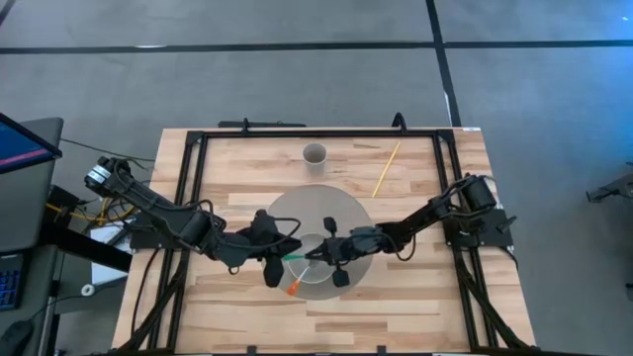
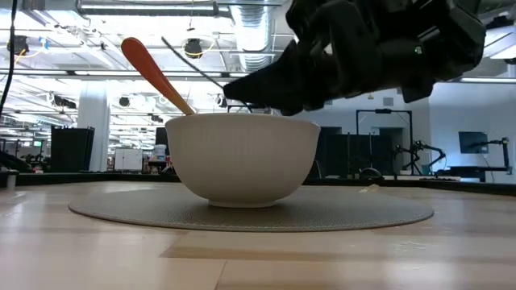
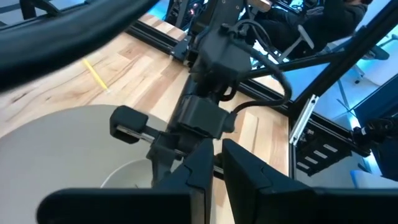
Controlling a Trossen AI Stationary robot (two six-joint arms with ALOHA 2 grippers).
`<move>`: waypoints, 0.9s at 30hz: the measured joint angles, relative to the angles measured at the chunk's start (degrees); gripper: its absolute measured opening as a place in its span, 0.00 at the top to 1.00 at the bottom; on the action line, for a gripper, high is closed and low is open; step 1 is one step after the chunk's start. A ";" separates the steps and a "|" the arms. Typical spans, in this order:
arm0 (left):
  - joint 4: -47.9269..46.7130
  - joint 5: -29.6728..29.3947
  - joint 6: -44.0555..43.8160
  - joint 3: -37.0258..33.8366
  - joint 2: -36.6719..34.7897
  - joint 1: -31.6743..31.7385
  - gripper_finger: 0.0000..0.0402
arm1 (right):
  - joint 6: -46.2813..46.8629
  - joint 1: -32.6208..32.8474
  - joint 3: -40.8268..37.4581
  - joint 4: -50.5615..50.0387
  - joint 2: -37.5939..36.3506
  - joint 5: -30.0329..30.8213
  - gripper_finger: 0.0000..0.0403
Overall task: Pick & Place Utensil
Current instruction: Put the green spoon in the white bowl on the gray placemat
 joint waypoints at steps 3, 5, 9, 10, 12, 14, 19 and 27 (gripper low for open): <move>0.02 0.01 0.00 0.00 0.00 -0.29 0.91 | 0.06 0.00 0.03 -1.88 0.02 0.01 0.97; 0.00 0.03 -0.02 0.00 0.00 -0.29 0.91 | 0.06 0.02 0.03 -1.82 0.02 0.00 0.97; 0.01 0.01 -0.02 0.00 0.00 -0.22 0.91 | 0.06 -0.35 0.03 -2.48 0.02 0.02 0.97; 0.02 0.01 -0.02 0.00 0.00 -0.22 0.91 | 0.06 -0.62 0.03 -3.18 0.05 0.00 0.97; 0.02 0.01 -0.02 0.00 0.00 -0.22 0.91 | 0.06 -1.10 0.03 -5.09 0.07 0.06 0.96; 0.00 0.01 -0.04 0.00 0.00 -0.22 0.91 | 0.08 -1.79 0.03 -6.78 0.13 0.08 0.95; 0.02 0.01 -0.04 0.00 0.00 -0.22 0.91 | 1.98 -2.69 -0.01 -7.56 0.17 0.01 0.96; 0.02 0.01 -0.05 0.00 -0.02 -0.22 0.91 | 3.08 -2.89 -0.01 -9.32 0.17 0.02 0.93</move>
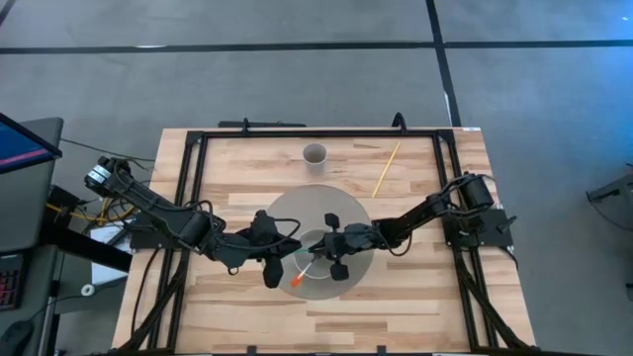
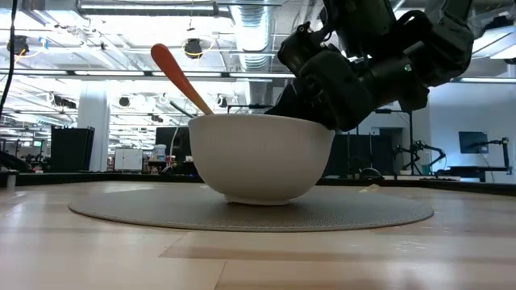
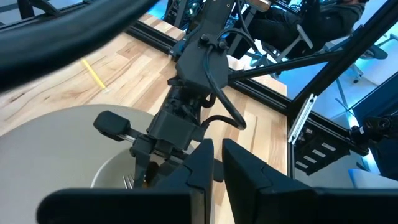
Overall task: Pick & Place Utensil
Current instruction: Put the green spoon in the white bowl on the gray placemat, then put the gray cup on the gray placemat to the top left of the white bowl
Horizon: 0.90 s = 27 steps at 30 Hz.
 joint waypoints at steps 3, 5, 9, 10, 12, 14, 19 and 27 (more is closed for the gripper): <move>0.00 0.00 -0.01 0.00 0.00 0.00 0.91 | 0.00 0.01 0.00 -0.39 0.00 0.00 0.90; 0.00 0.00 0.00 0.00 0.00 0.00 0.91 | 0.00 0.02 0.00 -0.39 -0.02 0.00 0.87; 0.00 0.00 0.01 0.00 0.00 0.00 0.91 | 0.00 0.02 0.00 -0.43 -0.02 0.00 0.84; 0.00 0.00 0.00 0.00 0.00 0.00 0.91 | 0.00 0.02 0.00 -0.43 -0.02 0.00 0.83; 0.00 0.00 -0.01 0.00 -0.02 0.00 0.91 | 0.00 0.02 0.00 -0.43 -0.05 0.00 0.83; 0.00 0.00 -0.01 0.00 0.00 0.00 0.91 | -0.02 0.09 0.00 -0.61 -0.35 0.00 0.82; 0.00 0.00 0.00 0.00 -0.02 0.00 0.91 | 0.00 0.11 0.02 -0.64 -2.25 -0.01 0.82; 0.00 0.00 0.00 0.00 -0.02 0.00 0.91 | -0.80 1.44 0.02 -1.34 -9.28 -0.04 0.82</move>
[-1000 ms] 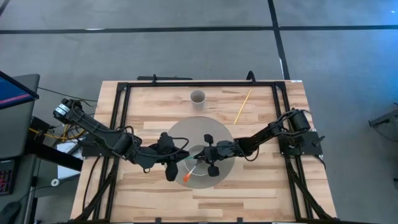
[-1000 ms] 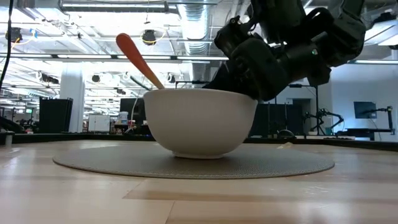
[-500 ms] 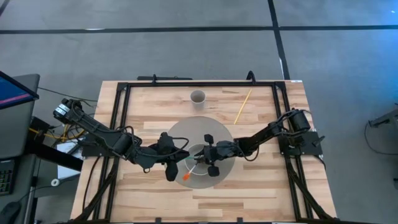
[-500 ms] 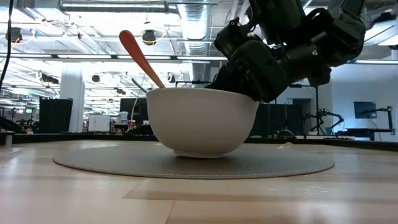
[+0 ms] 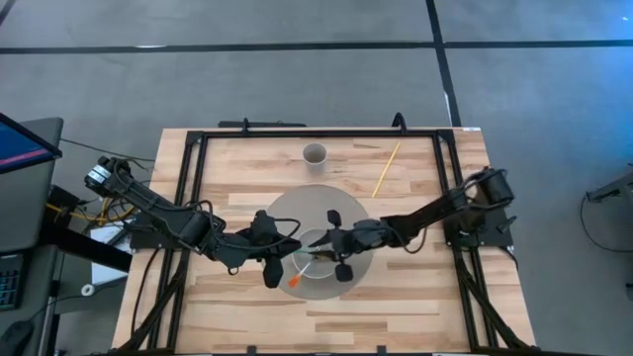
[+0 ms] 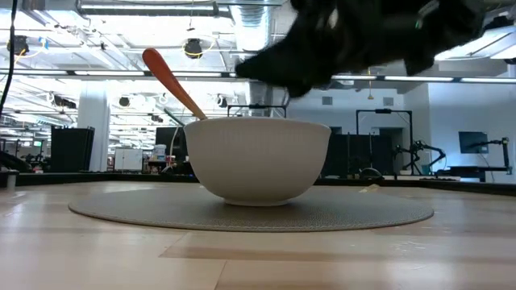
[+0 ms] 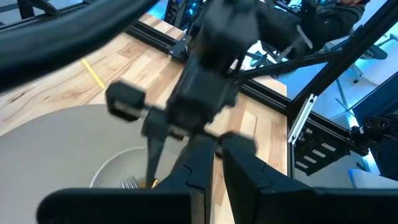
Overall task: Pick & Place Utensil
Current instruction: Put the gray cup on the gray placemat to the top left of the white bowl
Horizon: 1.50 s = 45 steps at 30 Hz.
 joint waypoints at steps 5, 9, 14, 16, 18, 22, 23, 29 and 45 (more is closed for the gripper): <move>0.00 0.00 -0.01 0.00 0.00 0.00 0.91 | -5.27 1.01 0.02 -10.37 -9.53 0.09 0.82; 0.00 0.00 -0.01 0.00 0.00 -0.02 0.91 | -5.67 1.01 0.04 -22.01 -19.66 0.15 0.82; 0.00 0.00 0.01 0.00 0.00 -0.02 0.91 | -5.70 0.46 0.04 -35.21 -34.16 1.10 0.82; 0.00 -0.02 0.08 0.00 0.00 0.04 0.91 | -5.72 0.01 0.07 -39.31 -39.44 3.06 0.82; 0.00 -0.72 1.49 0.00 0.00 0.47 0.91 | -5.70 -0.68 0.09 -43.40 -43.94 4.37 0.82; 0.01 -3.15 6.64 0.00 0.00 3.06 0.91 | -5.44 -2.28 0.09 -51.35 -49.96 4.81 0.82; 0.01 -3.34 8.02 0.00 0.00 4.21 0.91 | -5.44 -2.79 0.09 -53.03 -50.85 4.81 0.82; 0.02 9.25 14.61 0.00 0.00 16.11 0.91 | -6.41 -6.03 0.09 -60.40 -51.45 4.81 0.79; 2.34 38.74 40.75 0.04 4.84 50.08 0.73 | -13.95 -19.44 0.07 -57.28 -41.06 8.02 0.46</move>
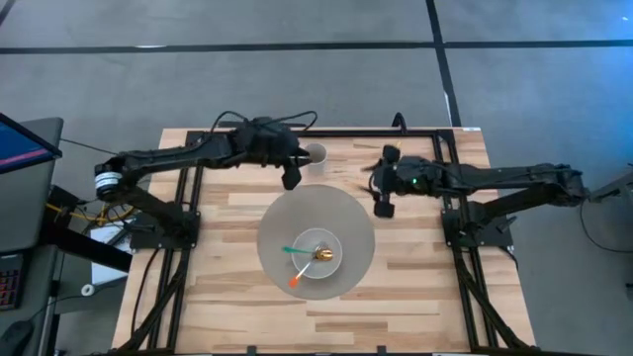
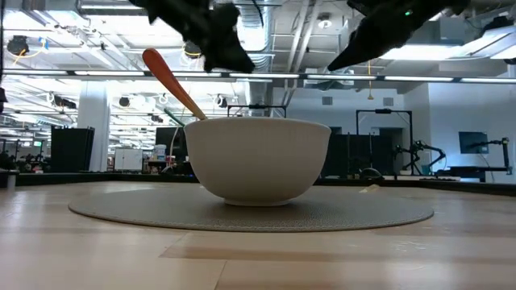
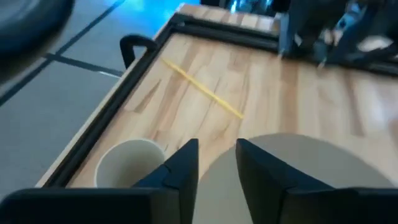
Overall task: Pick & Place Utensil
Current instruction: Put the gray cup on the gray placemat to the top left of the white bowl
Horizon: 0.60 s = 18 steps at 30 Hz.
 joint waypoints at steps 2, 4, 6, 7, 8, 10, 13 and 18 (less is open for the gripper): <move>1.16 2.36 2.05 0.00 2.94 1.90 0.70 | -2.36 -1.94 0.86 -0.26 -0.65 3.49 0.45; 2.63 4.31 4.12 0.00 6.29 3.12 0.67 | -4.57 -3.95 2.22 -0.56 -1.52 6.41 0.45; 4.51 4.72 6.28 0.00 9.24 3.70 0.66 | -5.94 -6.56 3.21 -0.33 -2.85 6.96 0.46; 5.05 4.81 7.12 0.00 10.55 3.97 0.66 | -6.08 -8.18 3.45 -0.12 -3.45 6.02 0.46; 5.32 4.88 7.43 0.00 11.58 4.20 0.66 | -5.36 -10.00 3.45 -0.31 -3.92 4.10 0.47; 5.55 4.97 7.50 0.00 13.54 4.59 0.66 | -1.52 -14.12 2.73 -0.62 -3.96 -1.81 0.47; 5.57 4.92 7.51 0.00 15.67 5.02 0.66 | 1.70 -20.11 -0.12 -1.74 -2.76 -11.59 0.49; 5.40 4.87 7.53 0.00 16.87 4.91 0.68 | 5.32 -25.58 -4.85 0.08 1.65 -16.71 0.51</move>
